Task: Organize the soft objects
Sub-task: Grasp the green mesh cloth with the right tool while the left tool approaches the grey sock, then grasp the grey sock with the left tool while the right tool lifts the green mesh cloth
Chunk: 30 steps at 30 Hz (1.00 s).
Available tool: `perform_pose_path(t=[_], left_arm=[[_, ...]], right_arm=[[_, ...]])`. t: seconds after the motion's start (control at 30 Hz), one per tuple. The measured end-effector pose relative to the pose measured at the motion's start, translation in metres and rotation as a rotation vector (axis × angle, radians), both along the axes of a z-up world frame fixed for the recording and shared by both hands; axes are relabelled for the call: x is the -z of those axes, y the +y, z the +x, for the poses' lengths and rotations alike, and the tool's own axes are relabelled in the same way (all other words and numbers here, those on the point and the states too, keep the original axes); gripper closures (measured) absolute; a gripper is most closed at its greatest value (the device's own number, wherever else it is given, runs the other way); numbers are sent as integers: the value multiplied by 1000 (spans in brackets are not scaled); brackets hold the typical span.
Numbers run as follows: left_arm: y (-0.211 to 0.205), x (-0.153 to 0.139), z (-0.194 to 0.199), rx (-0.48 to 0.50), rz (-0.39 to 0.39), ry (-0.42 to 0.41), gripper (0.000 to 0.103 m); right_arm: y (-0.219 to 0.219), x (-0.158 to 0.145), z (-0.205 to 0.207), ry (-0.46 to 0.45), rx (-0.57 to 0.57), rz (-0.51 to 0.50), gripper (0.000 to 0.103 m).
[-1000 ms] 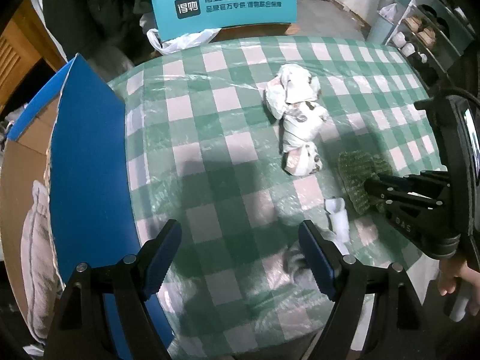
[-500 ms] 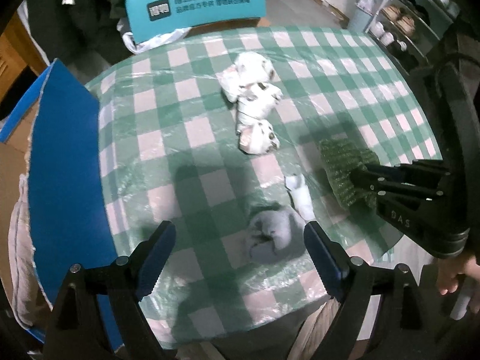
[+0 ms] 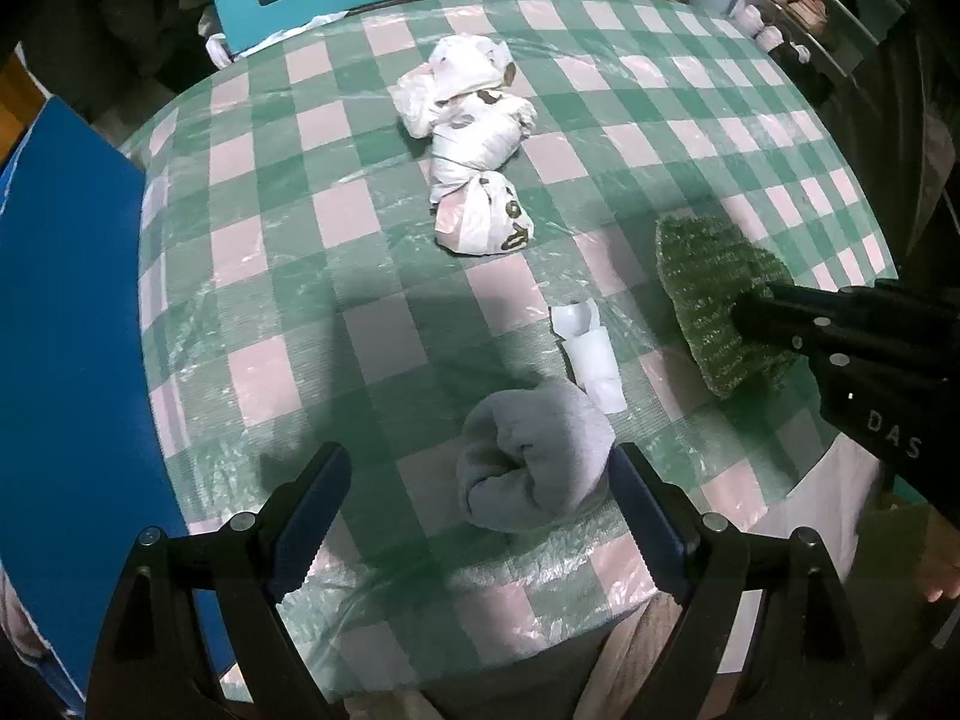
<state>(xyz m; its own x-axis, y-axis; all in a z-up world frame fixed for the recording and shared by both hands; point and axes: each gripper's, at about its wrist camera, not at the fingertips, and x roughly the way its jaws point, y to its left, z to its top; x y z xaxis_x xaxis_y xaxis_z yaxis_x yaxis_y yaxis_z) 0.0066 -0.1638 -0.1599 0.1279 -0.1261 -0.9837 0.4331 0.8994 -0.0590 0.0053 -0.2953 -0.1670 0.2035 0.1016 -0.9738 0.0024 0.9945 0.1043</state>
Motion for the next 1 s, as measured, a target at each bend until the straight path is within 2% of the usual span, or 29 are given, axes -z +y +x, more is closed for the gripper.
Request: perform_pose_path(t=[0.13,0.23,0.3,0.37,0.43,0.5,0.73,1.0], left_arm=[[-5,2,-3,22,-12,-8,18],[-6,4,-4,37,-19,-5,27],[-8,6,-5,46,-26,6,44],[-11,7,-7,63,-30,20,55],[-14,7,-9,82,-16,7,60],[-16,4,-11,95,-10,-5,70],[-8,-7,-9,74,-9,-30,77],[2,-26,-7,51,-14,-72,78]], right_arm=[[-4,-5,0,-6,-7,4,92],[-3,-6,0,-11,-11,4,92],[-1,-7,0,-15,-13,6,92],[-4,-11,-3,-20,-17,8,92],[-5,-15,-5,-27,-23,7,92],[-3,-18,-5,-34,-30,5,92],[0,-33,-6,-66,-41,12,92],[3,-51,-7,-100,-44,24,92]])
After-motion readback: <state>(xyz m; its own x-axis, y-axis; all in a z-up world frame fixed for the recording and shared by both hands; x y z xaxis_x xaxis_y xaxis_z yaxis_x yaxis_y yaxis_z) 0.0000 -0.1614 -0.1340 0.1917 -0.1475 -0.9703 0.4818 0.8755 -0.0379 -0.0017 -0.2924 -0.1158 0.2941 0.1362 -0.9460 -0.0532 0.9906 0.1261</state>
